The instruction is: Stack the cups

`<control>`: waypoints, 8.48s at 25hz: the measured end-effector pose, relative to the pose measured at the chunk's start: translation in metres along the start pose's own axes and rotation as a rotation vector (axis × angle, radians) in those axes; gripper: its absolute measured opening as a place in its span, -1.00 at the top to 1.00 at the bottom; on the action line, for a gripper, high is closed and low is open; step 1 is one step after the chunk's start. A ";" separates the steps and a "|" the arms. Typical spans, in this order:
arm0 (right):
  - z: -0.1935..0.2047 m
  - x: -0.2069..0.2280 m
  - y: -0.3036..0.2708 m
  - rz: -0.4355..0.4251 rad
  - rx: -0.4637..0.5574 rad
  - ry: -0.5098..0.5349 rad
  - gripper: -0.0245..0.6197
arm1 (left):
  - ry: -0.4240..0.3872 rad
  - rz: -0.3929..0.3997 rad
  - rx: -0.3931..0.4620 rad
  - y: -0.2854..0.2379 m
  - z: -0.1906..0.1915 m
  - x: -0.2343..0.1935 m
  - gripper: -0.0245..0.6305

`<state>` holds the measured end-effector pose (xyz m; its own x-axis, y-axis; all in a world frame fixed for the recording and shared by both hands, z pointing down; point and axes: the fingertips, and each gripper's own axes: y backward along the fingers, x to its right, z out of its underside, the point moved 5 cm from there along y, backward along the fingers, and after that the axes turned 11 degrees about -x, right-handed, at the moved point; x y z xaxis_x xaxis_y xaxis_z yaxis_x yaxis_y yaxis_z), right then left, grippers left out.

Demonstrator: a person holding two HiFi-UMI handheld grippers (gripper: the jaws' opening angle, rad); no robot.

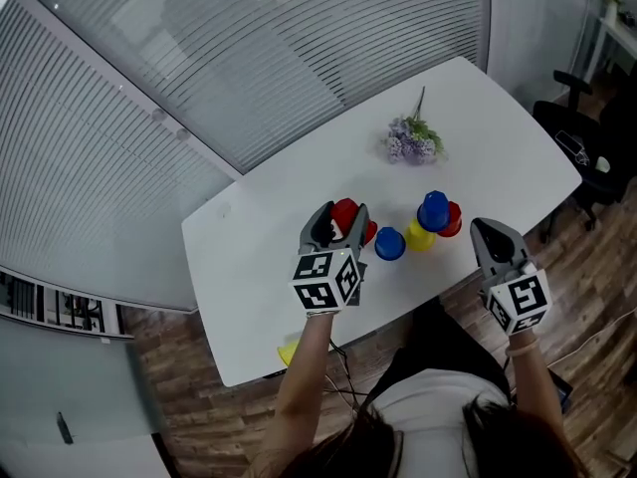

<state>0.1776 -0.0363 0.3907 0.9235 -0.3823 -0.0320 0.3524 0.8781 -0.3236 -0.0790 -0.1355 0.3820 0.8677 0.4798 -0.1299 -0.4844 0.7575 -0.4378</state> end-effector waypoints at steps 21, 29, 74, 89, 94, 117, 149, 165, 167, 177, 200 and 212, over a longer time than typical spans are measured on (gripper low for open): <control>-0.006 0.047 -0.019 -0.111 0.002 0.014 0.84 | -0.163 -0.295 0.256 -0.002 0.009 0.083 0.10; 0.002 0.065 -0.027 -0.135 -0.019 0.014 0.84 | -0.253 -0.333 0.231 -0.020 0.023 0.095 0.10; 0.013 0.085 -0.028 -0.096 -0.046 -0.018 0.84 | -0.368 -0.357 0.227 -0.043 0.039 0.114 0.04; 0.016 0.077 -0.015 -0.067 -0.038 -0.033 0.84 | -0.336 -0.323 0.297 -0.031 0.026 0.119 -0.02; 0.017 0.068 -0.008 -0.066 -0.029 -0.029 0.84 | -0.345 -0.308 0.297 -0.022 0.025 0.120 -0.02; 0.009 -0.031 0.012 -0.221 -0.006 0.037 0.84 | -0.222 -0.389 0.324 0.077 0.052 0.093 0.75; -0.013 -0.206 -0.046 -0.786 -0.028 0.241 0.83 | 0.035 -0.644 0.173 0.188 0.116 0.024 0.87; 0.003 -0.277 -0.039 -1.063 -0.086 0.341 0.83 | 0.241 -0.894 0.159 0.268 0.157 0.025 0.87; 0.006 -0.287 -0.038 -1.087 -0.085 0.357 0.83 | 0.258 -0.923 0.161 0.277 0.162 0.025 0.87; 0.026 -0.328 -0.042 -1.226 -0.121 0.462 0.73 | 0.338 -1.012 0.152 0.304 0.187 0.026 0.87; 0.079 -0.380 -0.076 -1.343 -0.236 0.676 0.18 | 0.451 -1.125 0.140 0.324 0.217 0.038 0.87; 0.108 -0.404 -0.093 -1.346 -0.312 0.816 0.00 | 0.515 -1.150 0.129 0.325 0.238 0.039 0.87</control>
<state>-0.2115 0.0678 0.5356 -0.3786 -0.9254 -0.0173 0.6655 -0.2592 -0.6999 -0.2297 0.2349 0.4460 0.7221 -0.6876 -0.0759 0.5938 0.6724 -0.4419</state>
